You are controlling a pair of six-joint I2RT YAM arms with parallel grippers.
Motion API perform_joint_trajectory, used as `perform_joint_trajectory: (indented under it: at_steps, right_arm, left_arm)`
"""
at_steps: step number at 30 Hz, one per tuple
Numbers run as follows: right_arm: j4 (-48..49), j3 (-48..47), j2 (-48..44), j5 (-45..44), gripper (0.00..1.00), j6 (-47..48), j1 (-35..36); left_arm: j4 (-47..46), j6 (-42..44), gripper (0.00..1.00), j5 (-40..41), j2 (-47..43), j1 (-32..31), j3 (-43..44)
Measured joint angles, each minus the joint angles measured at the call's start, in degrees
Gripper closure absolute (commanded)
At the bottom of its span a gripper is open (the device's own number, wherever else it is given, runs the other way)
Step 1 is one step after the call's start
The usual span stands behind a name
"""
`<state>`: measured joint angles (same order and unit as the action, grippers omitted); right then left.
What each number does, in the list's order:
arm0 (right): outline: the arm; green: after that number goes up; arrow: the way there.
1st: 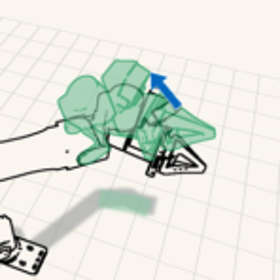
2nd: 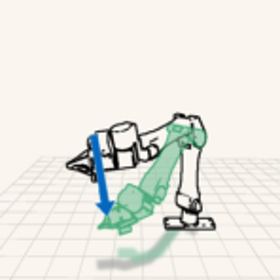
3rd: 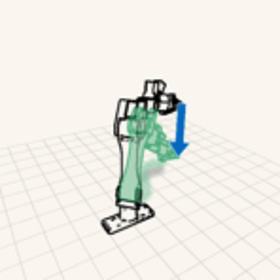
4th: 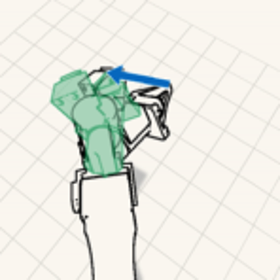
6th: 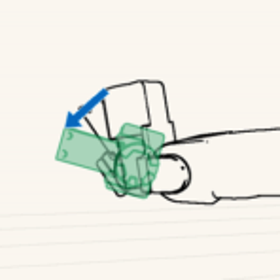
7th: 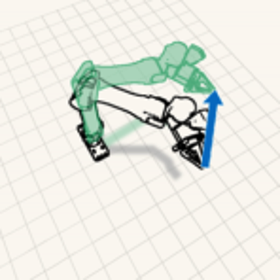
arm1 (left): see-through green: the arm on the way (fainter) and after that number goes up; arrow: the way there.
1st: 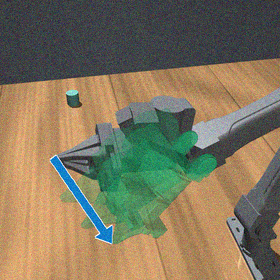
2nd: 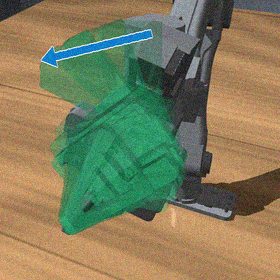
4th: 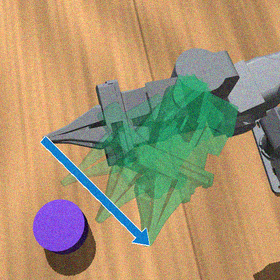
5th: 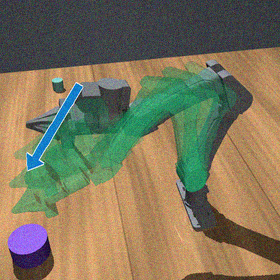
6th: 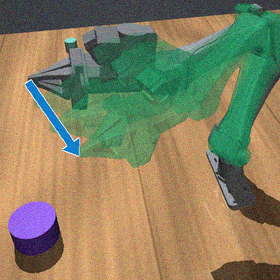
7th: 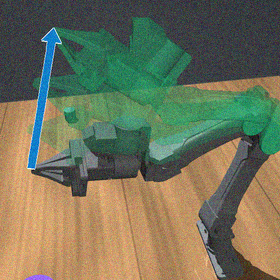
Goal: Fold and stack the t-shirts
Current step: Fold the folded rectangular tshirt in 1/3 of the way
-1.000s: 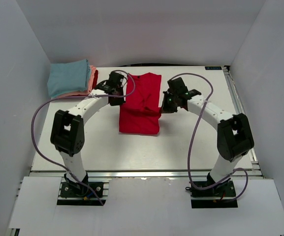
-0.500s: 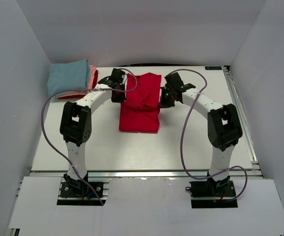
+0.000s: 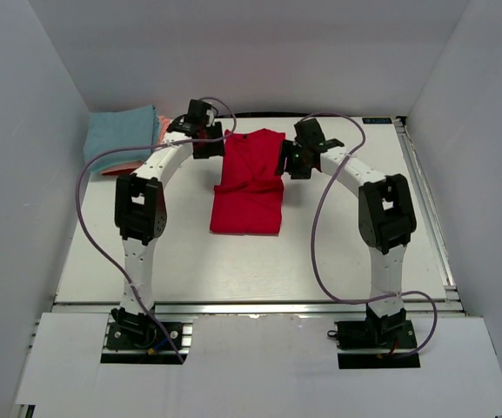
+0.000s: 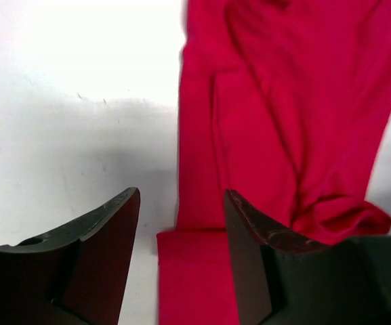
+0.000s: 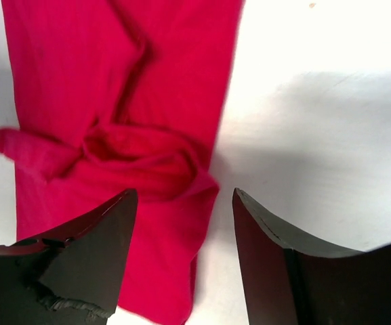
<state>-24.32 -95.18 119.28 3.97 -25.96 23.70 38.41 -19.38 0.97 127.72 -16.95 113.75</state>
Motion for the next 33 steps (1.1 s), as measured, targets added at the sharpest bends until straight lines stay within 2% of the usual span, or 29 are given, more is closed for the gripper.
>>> perform_joint_trajectory:
  at_steps: [1, 2, 3, 6, 7, 8, 9, 11, 15, 18, 23, 33]
  right_arm:
    - [0.6, 0.0, -0.2, -0.3, 0.34, 0.0, -0.5]
    - [0.9, 0.0, -0.3, -0.5, 0.38, -0.1, -1.0]
    - [1.3, 0.4, -0.9, -0.5, 0.43, -0.2, -1.6]
    - [3.0, 4.5, -4.7, 1.3, 0.58, 0.2, -3.8]
    - [3.5, 6.5, -6.5, 2.4, 0.62, 0.4, -4.4]
    - [3.5, 8.2, -8.3, 3.3, 0.79, 0.7, -5.2]
    - [3.5, 9.3, -9.6, 3.8, 0.86, 1.0, -5.6]
    - [4.6, 12.4, -12.6, 5.1, 0.9, 1.0, -6.0]
    - [6.5, 18.9, -17.0, 7.5, 0.9, 0.9, -5.5]
    - [7.2, 21.7, -17.7, 8.9, 0.9, 0.7, -5.0]
    - [7.8, 23.8, -17.7, 9.8, 0.92, 0.4, -4.5]
    - [9.5, 23.8, -17.7, 9.9, 0.93, 0.0, -4.5]
  left_arm:
    - [-0.1, 0.1, 0.35, -0.1, -0.2, 0.1, 0.8]
    - [-0.7, 0.1, 0.39, 0.1, -0.6, 0.3, 0.9]
    - [-1.3, 0.1, 0.65, 0.3, -1.6, 0.5, 0.0]
    - [-1.2, 0.4, 0.82, 0.5, -5.9, 1.2, -4.9]
    - [-1.0, 0.5, 0.94, 0.4, -7.7, 1.4, -7.3]
    - [-0.8, 0.5, 0.98, 0.0, -9.1, 1.5, -9.4]
    - [-0.5, 0.7, 1.0, -0.7, -10.4, 1.7, -11.5]
    - [-1.4, 0.5, 0.99, -2.8, -12.8, 1.9, -17.0]
    - [-3.3, -1.7, 0.84, -7.3, -15.5, 1.9, -27.9]
    - [-4.2, -3.7, 0.81, -9.9, -15.3, 1.9, -32.1]
    - [-6.8, -5.8, 0.82, -12.8, -14.1, 1.8, -32.3]
    - [-9.3, -6.8, 0.85, -12.8, -8.1, 1.8, -25.9]
